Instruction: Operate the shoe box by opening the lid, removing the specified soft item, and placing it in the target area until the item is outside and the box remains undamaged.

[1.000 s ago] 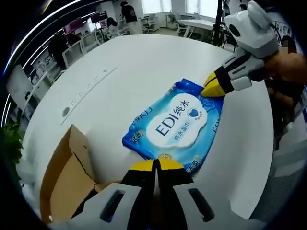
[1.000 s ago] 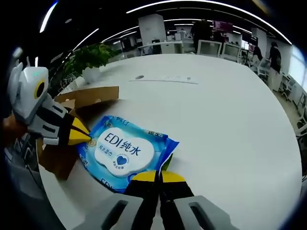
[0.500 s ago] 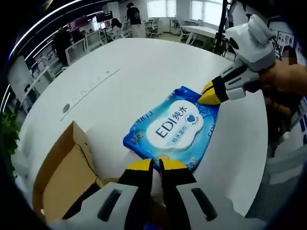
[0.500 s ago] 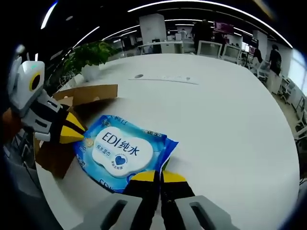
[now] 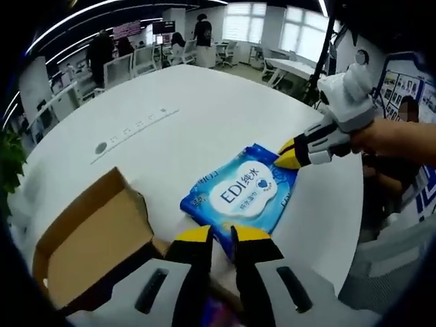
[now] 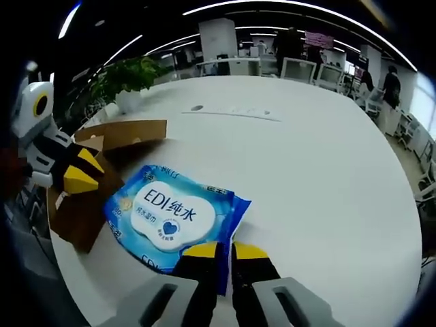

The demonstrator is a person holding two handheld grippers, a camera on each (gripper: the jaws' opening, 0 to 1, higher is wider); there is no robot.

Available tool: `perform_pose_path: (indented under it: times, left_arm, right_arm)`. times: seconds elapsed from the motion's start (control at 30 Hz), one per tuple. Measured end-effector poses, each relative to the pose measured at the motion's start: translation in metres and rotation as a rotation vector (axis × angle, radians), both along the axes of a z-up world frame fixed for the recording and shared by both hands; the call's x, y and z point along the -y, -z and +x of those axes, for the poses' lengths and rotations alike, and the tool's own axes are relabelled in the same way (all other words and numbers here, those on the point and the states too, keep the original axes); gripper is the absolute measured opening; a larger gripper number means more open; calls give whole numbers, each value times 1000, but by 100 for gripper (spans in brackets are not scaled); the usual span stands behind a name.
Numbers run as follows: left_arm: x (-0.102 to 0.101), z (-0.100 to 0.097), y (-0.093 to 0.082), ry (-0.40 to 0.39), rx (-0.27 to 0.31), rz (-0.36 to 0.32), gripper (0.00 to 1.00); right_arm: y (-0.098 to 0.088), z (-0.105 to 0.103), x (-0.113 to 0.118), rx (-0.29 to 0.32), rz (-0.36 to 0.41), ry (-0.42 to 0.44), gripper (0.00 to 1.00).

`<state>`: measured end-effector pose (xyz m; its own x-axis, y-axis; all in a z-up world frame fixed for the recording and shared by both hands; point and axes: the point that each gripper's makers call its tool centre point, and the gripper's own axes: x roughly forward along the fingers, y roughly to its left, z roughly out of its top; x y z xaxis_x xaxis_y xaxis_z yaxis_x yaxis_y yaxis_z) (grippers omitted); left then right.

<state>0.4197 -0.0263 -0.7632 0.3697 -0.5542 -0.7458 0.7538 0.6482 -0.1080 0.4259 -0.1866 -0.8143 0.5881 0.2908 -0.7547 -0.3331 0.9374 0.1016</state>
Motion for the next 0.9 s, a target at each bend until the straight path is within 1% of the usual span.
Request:
perform_pose_path:
  times: [0.17, 0.23, 0.4, 0.57, 0.63, 0.73, 0.9]
  left_arm:
    - [-12, -2, -9, -23, 3, -21, 13]
    - [-16, -2, -11, -27, -1, -23, 14]
    - [-26, -3, -17, -42, 4, -31, 15]
    - [-40, -4, -22, -64, 8, -39, 17]
    - [-46, -5, -25, -74, 6, -47, 17]
    - [-55, -6, -28, -86, 7, -54, 19]
    - [-74, -6, -33, -118, 11, -64, 21]
  right_arm:
    - [-7, -3, -2, 9, -17, -27, 7]
    - [-7, -5, -3, 2, -24, -41, 11]
    - [-13, -11, -5, 6, -76, -91, 15]
    - [-23, -14, -11, 17, -90, -124, 16]
    - [-28, -13, -11, 36, -122, -139, 16]
    - [-33, -15, -16, 27, -112, -153, 18]
    - [-44, -17, -28, 41, -122, -207, 20]
